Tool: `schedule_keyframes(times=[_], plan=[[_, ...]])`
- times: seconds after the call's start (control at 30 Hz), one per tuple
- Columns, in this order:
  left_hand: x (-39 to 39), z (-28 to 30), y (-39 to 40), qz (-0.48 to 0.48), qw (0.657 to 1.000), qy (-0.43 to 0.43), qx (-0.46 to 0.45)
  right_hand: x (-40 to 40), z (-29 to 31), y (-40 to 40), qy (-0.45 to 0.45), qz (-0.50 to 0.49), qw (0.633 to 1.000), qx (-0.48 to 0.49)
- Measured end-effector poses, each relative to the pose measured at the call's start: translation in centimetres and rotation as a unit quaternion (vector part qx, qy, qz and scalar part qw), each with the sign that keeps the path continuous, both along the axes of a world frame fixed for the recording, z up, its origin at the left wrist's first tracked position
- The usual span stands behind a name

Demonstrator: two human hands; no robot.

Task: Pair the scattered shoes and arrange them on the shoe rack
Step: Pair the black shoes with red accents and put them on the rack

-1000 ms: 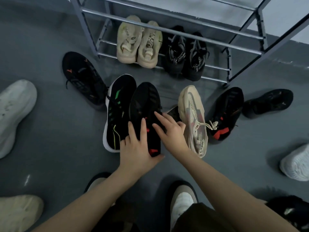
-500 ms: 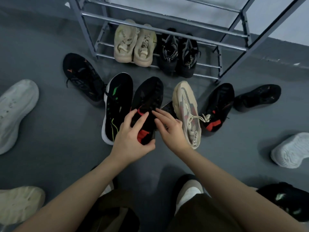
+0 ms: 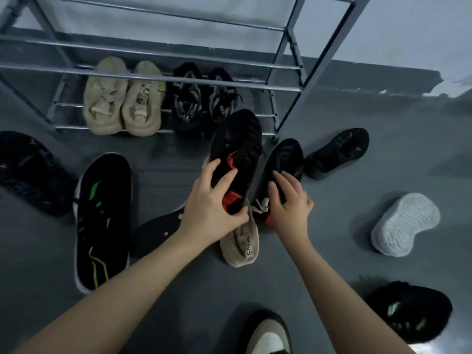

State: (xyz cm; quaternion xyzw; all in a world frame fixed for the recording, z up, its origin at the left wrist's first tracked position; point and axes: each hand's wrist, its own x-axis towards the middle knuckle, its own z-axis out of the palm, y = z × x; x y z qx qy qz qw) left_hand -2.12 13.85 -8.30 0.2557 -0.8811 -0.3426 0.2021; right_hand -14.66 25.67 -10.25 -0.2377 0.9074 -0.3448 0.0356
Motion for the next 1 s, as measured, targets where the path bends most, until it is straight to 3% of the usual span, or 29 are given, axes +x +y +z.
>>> schedule_keyframes(times=[0.13, 0.33, 0.53, 0.83, 1.0], plan=[[-2.9, -2.3, -0.8, -0.013, 1.000, -0.019, -0.015, -2.8, -2.9, 0.3, -0.070, -0.078, 0.987, 0.124], [-4.0, -3.6, -0.8, -0.004, 0.984, -0.106, -0.142, -4.6, -4.6, -2.1, -0.109, -0.067, 0.967, 0.220], [-3.9, -2.9, -0.5, 0.012, 0.966, -0.186, -0.177, -4.4, -5.2, -2.2, -0.111, -0.079, 0.977, 0.162], [-2.2, -2.1, 0.7, -0.003, 0.997, -0.050, -0.058, -3.5, -4.4, 3.0, -0.117, -0.063, 0.987, 0.088], [-1.1, -2.2, 3.2, 0.006, 0.997, -0.068, -0.026, -2.6, -4.7, 5.6, -0.070, -0.008, 0.976, 0.207]])
